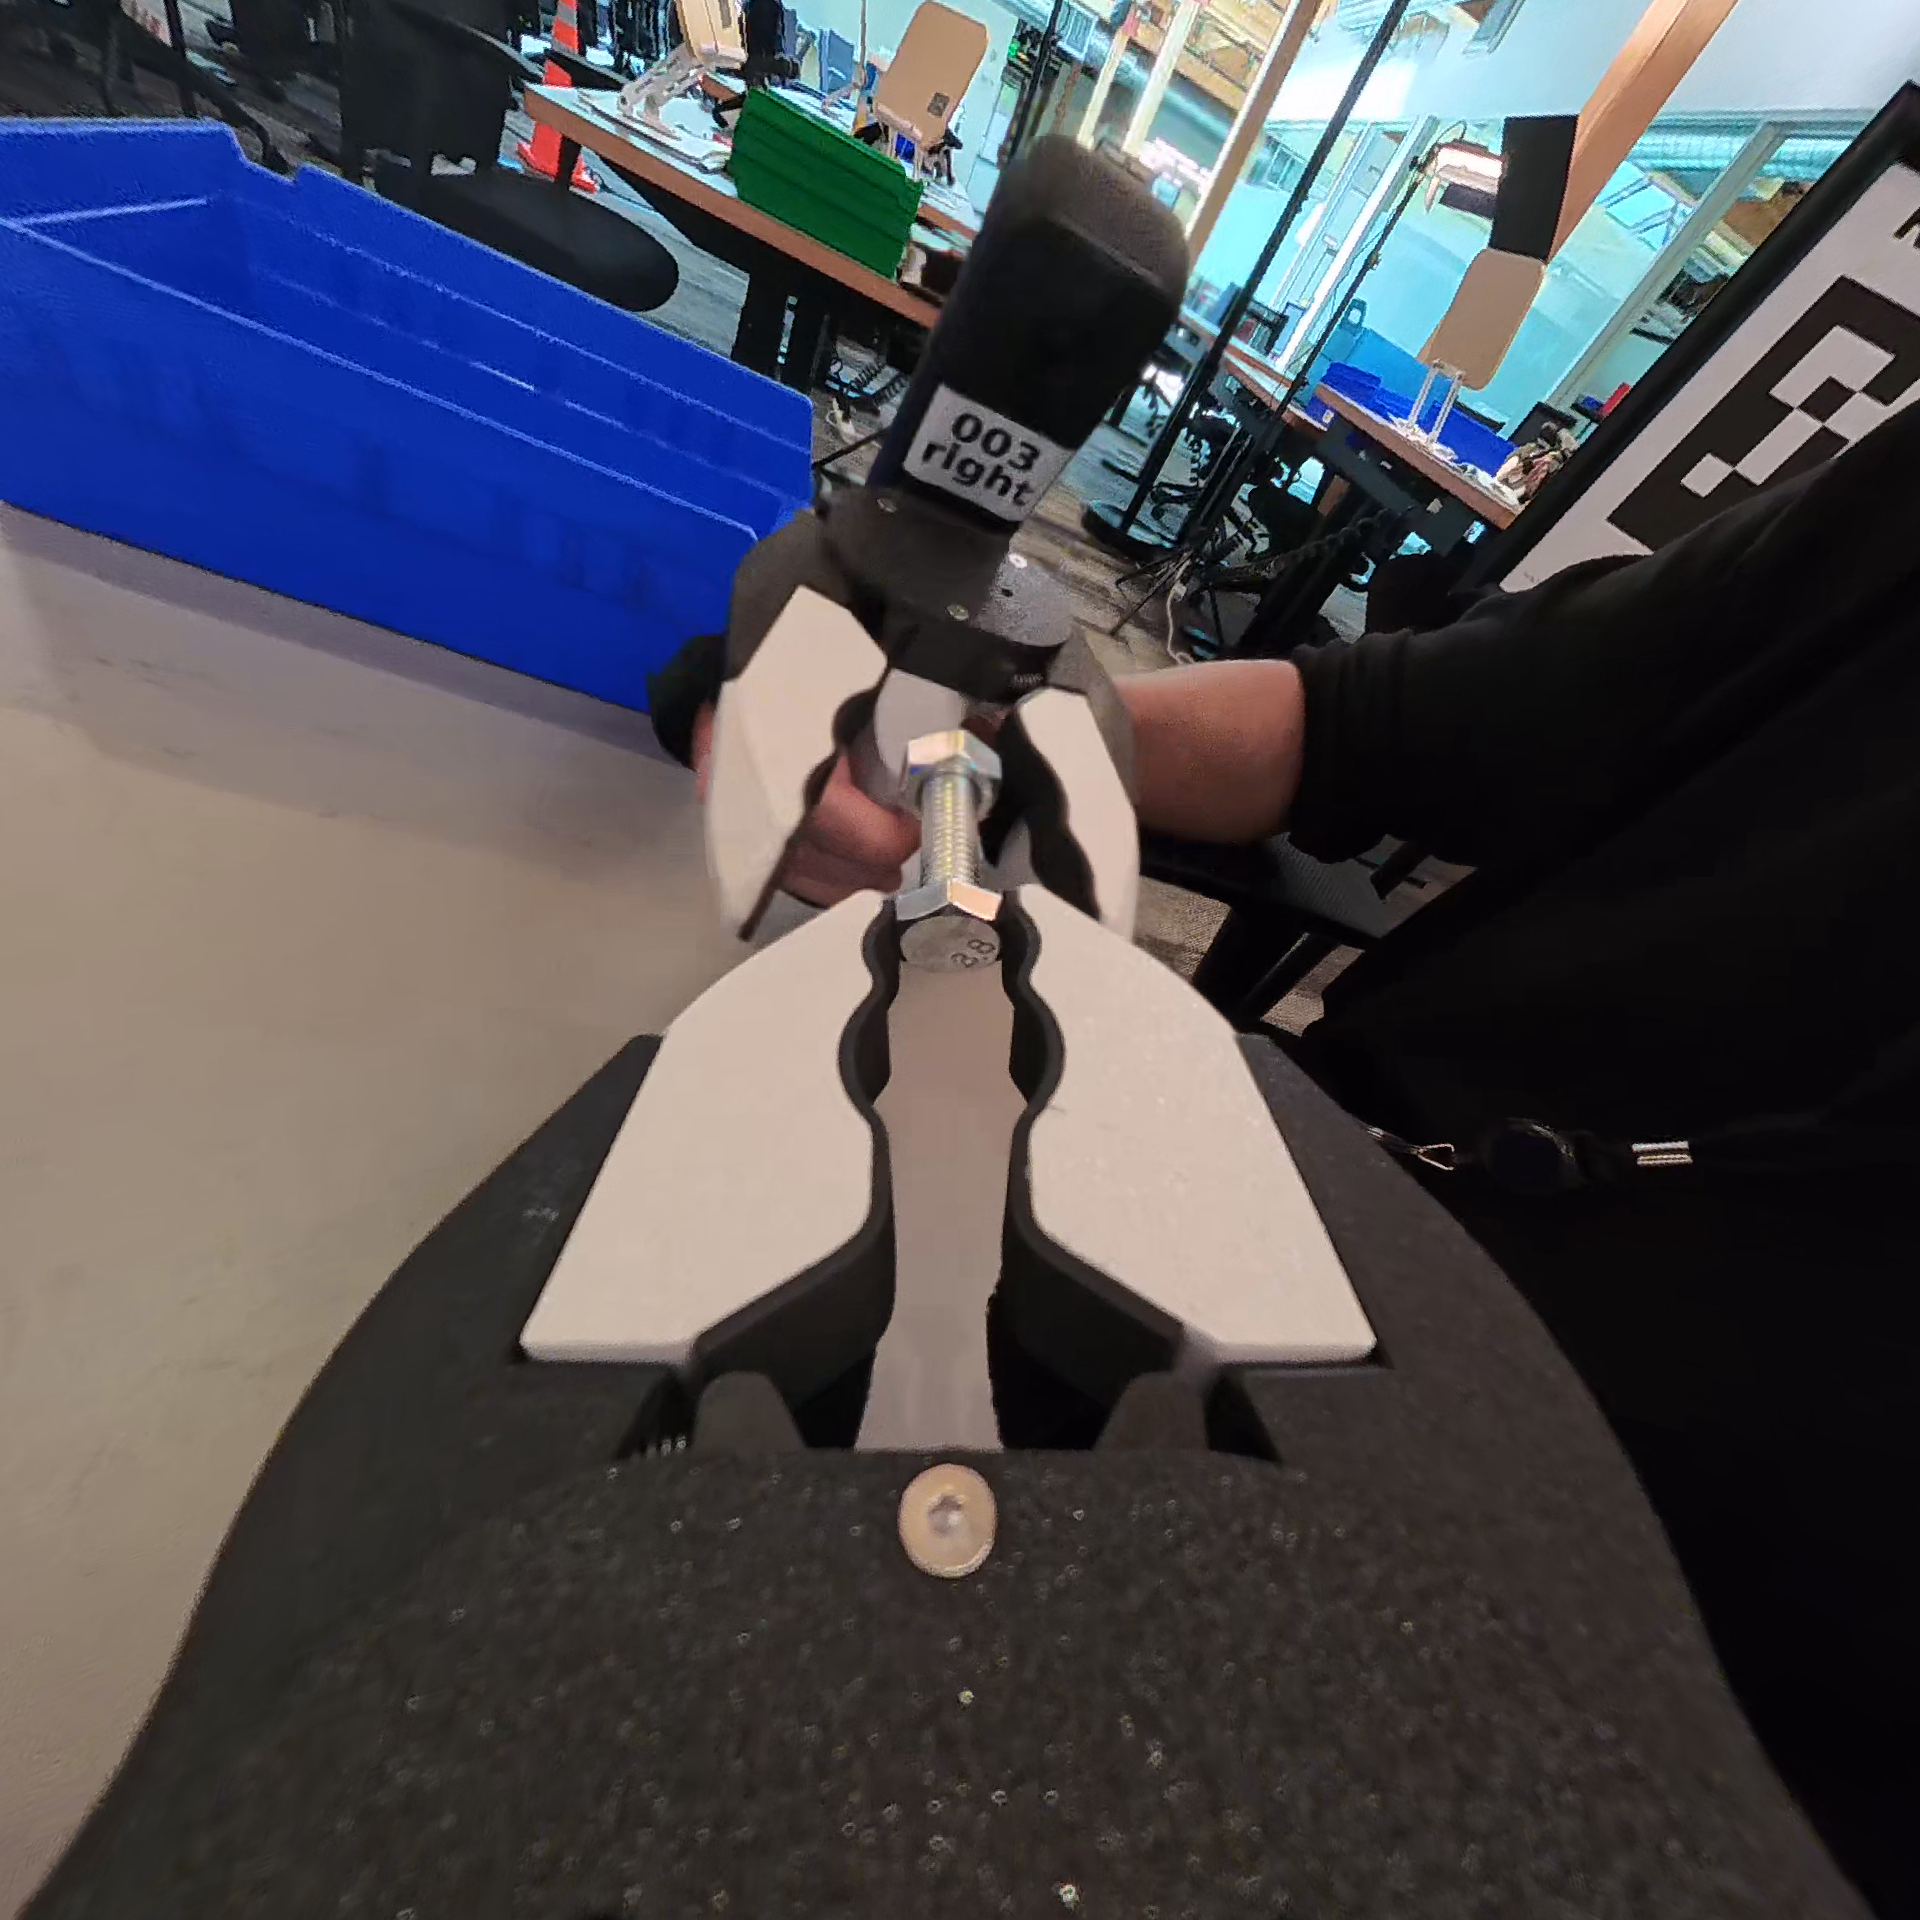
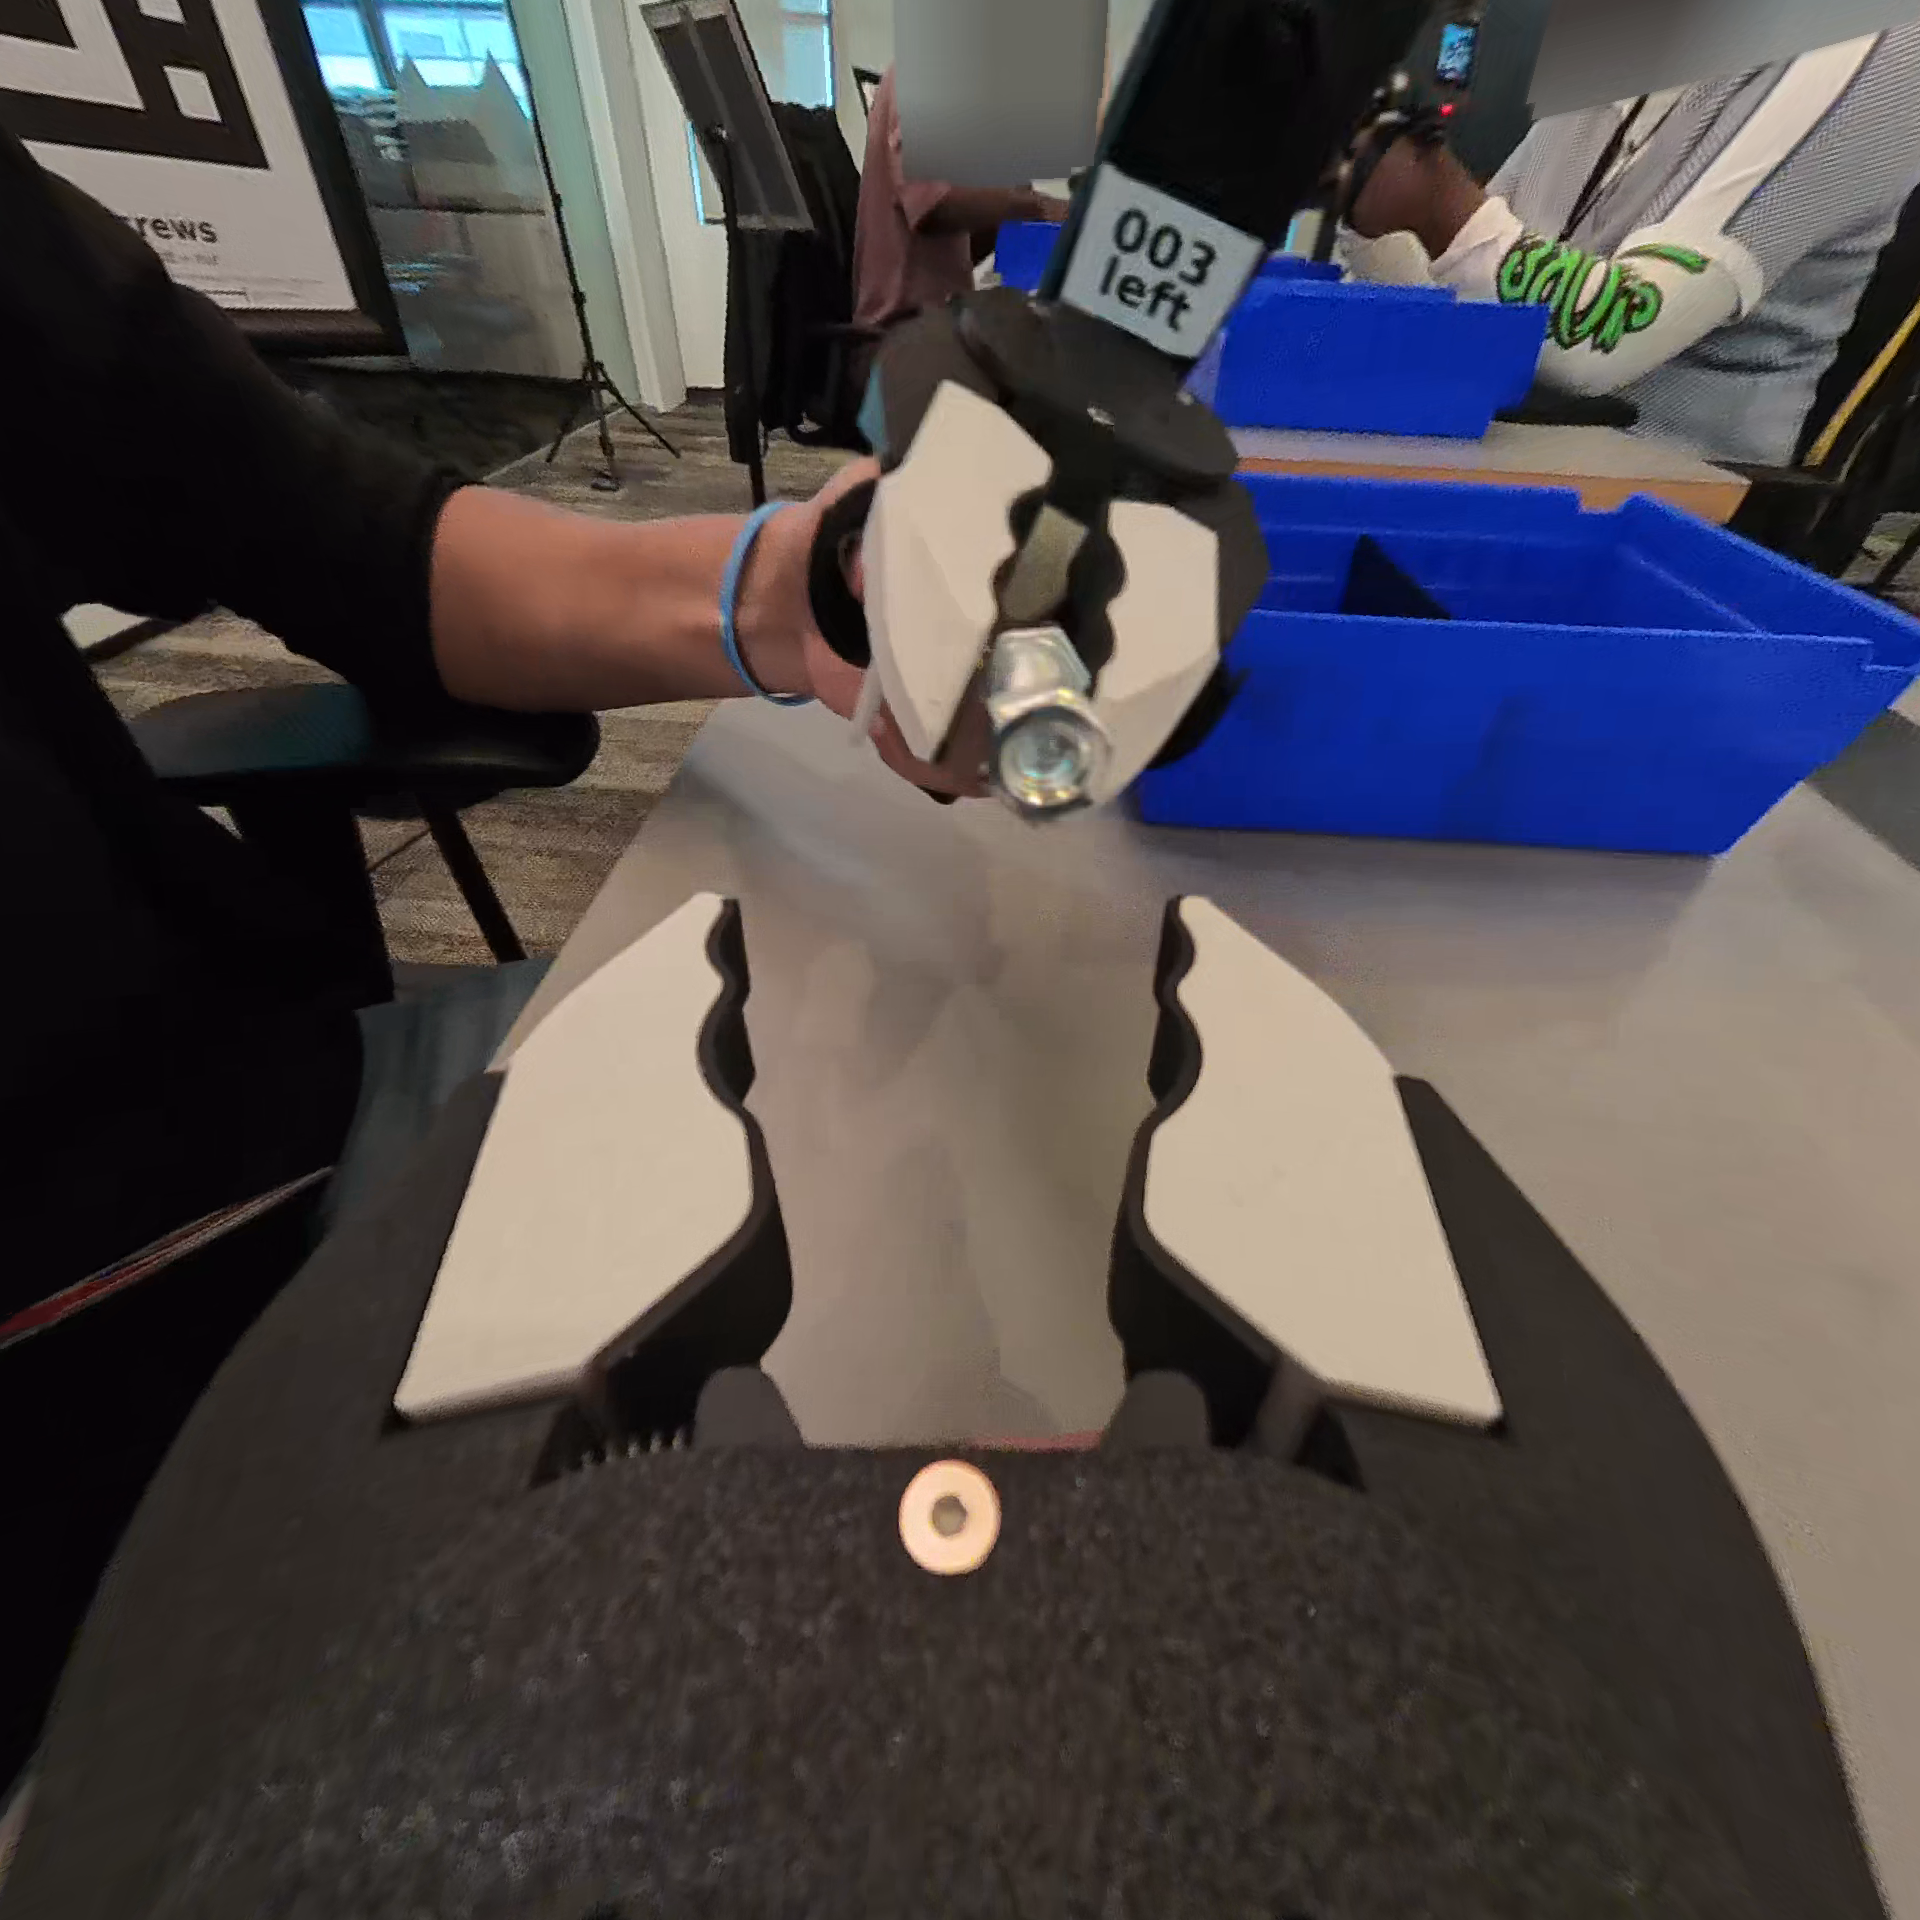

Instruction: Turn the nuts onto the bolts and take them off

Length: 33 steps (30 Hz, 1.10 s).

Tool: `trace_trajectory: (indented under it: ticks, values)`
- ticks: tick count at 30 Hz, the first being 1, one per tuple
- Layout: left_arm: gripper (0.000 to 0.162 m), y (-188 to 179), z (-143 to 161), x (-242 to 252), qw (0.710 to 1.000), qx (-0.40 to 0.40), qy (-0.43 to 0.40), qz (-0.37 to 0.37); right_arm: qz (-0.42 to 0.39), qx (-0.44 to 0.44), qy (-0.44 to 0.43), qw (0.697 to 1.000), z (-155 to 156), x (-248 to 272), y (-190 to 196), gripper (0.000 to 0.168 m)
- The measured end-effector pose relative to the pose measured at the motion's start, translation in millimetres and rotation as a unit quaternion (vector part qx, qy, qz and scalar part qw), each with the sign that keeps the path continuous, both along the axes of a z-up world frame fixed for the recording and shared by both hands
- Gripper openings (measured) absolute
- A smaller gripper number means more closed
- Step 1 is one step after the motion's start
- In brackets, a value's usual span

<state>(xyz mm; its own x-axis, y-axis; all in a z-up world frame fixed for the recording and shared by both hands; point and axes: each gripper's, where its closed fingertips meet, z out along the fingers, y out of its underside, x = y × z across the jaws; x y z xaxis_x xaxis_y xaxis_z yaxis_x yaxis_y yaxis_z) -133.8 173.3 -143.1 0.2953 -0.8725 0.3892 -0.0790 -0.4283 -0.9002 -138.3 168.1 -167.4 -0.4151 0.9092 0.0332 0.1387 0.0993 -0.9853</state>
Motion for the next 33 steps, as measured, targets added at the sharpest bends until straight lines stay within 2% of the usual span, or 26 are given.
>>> trace_trajectory:
  ticks: [3,6,9,10,12,14,20,26,29,33]
  values:
    - [0.018,0,0,-1,1.000,0.001,0.003,0.002,-0.009,0.004,0.028,1.000,24,3,5,0.074]
    - [0.018,1,-4,-2,1.000,-0.001,0.009,0.004,-0.005,0.035,0.064,0.997,53,7,-5,0.071]
    - [0.018,2,-3,-1,1.000,-0.003,0.003,0.003,0.005,0.043,0.044,0.998,39,5,-14,0.071]
    - [0.018,2,-4,-1,1.000,-0.003,0.007,0.004,0.002,0.032,0.036,0.999,29,4,-13,0.075]
    - [0.018,1,-3,-1,1.000,0.000,0.008,0.003,0.002,0.011,0.004,1.000,7,3,-8,0.073]
    - [0.018,0,3,-1,1.000,0.002,-0.005,-0.001,-0.016,0.014,-0.006,1.000,0,2,4,0.074]
    - [0.018,1,-2,-2,1.000,0.001,0.003,0.002,-0.005,0.041,0.063,0.997,50,8,-13,0.068]
    - [0.018,-1,18,-3,0.996,-0.017,-0.086,-0.015,-0.023,0.019,0.027,0.999,13,-1,-4,0.073]
    - [0.018,1,20,-5,0.995,-0.020,-0.097,-0.013,-0.039,0.025,0.055,0.997,32,2,2,0.073]
    - [0.018,2,18,-6,0.995,-0.025,-0.099,-0.011,-0.049,0.070,0.105,0.991,62,9,-8,0.072]
